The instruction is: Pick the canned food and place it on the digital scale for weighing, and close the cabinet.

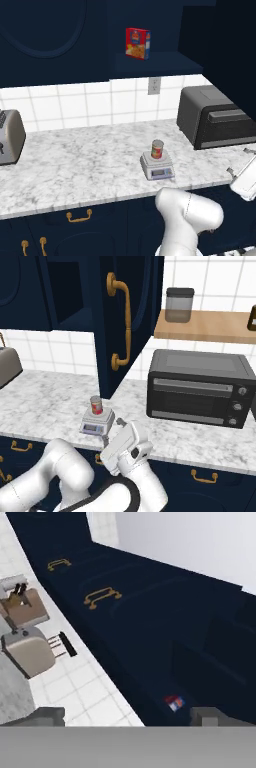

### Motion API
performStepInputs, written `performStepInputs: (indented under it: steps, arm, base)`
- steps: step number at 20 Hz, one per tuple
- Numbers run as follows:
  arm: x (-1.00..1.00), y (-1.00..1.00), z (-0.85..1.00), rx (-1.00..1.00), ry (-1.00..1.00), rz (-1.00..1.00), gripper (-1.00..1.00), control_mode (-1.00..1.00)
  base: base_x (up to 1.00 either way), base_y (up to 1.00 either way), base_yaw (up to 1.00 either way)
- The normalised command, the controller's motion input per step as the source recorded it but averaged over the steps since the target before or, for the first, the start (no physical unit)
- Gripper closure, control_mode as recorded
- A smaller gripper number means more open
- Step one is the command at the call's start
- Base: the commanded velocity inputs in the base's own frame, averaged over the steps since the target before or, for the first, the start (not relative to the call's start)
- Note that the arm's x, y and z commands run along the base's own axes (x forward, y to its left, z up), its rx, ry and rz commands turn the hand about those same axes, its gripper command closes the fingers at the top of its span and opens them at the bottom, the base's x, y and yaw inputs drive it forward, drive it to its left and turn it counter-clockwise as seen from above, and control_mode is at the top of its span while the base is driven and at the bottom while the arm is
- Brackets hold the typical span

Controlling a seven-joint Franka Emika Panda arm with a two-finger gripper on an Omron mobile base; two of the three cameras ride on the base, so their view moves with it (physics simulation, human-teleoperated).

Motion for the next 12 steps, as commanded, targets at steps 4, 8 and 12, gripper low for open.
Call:
performStepInputs:
  steps: [4, 8, 12]
  arm:
    - [0.0, -1.0, 0.79, 0.05, -0.4, 0.0, -1.0, -1.0]
    - [0.05, -0.89, 0.79, 0.05, -0.32, 0.0, -1.0, -1.0]
    - [0.44, -0.55, 0.36, 0.1, -0.02, 0.04, -1.0, -1.0]
  base:
    - [0.0, 0.0, 0.0]
    - [0.0, 0.0, 0.0]
    - [0.0, 0.0, 0.0]
